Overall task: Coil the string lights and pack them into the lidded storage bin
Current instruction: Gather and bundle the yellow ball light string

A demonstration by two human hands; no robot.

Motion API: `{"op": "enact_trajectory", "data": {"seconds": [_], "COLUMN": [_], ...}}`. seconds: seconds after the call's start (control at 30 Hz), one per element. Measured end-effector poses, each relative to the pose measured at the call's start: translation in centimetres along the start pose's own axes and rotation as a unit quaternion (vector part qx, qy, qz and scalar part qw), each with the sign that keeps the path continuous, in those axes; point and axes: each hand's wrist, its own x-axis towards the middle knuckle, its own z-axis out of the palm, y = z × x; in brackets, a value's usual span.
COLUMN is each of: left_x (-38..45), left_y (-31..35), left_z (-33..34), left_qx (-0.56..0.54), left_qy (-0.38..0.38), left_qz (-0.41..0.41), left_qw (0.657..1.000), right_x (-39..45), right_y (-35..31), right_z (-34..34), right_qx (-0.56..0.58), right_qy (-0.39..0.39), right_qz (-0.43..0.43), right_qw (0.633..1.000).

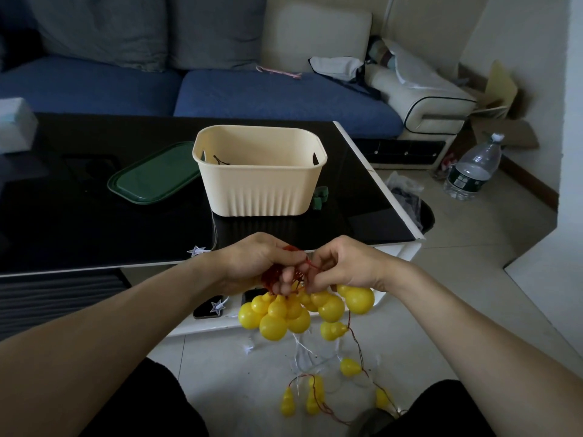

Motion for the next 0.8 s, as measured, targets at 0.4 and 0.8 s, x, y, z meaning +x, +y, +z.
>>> {"op": "enact_trajectory", "data": {"seconds": [0.4,0.8], "left_x": [0.2,0.9], "left_y": [-0.3,-0.3], "left_z": [0.8,1.1], "left_qx": [-0.041,0.034], "left_qy": [-0.051,-0.038], "left_qz": [-0.026,-0.033], "left_qw": [0.998,0.998], "right_x": [0.0,-0.1], "right_y": [0.4,0.4], "right_z": [0.7,0.8], "right_qx": [-0.029,-0.035], "right_qy": [0.000,-0.027], "right_qz": [0.005,0.012], "right_qw": [1.000,0.999]}}
